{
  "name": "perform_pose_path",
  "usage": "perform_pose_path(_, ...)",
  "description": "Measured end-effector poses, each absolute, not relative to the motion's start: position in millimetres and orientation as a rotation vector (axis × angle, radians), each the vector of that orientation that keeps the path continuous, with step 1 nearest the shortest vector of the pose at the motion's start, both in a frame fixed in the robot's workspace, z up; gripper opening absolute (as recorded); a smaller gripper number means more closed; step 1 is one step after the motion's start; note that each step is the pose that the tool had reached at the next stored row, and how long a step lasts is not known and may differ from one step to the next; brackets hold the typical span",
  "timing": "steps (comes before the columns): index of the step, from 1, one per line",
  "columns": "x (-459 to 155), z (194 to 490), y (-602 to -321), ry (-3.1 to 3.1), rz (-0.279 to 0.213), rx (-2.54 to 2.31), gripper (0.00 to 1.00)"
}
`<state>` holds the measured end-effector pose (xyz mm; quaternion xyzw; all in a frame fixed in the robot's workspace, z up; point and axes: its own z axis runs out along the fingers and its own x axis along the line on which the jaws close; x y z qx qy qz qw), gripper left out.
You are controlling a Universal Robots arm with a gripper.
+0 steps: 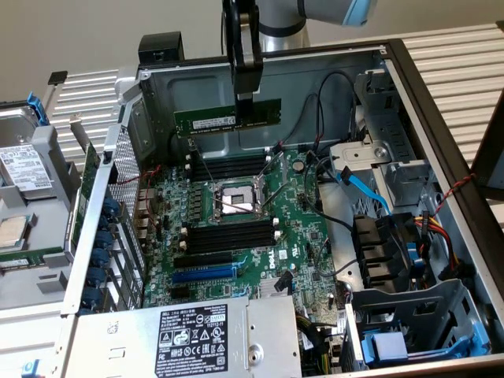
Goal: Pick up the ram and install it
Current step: 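Insert the ram into the slot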
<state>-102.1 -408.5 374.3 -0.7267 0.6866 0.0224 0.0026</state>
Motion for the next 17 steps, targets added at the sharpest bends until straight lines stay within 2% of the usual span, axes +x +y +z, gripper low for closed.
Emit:
perform_pose_path(11,-102.5,366.6,-408.5,2.196,0.074,-2.24,0.13)
perform_pose_path(17,-114.1,361.4,-406.5,2.185,0.045,-2.227,0.13)
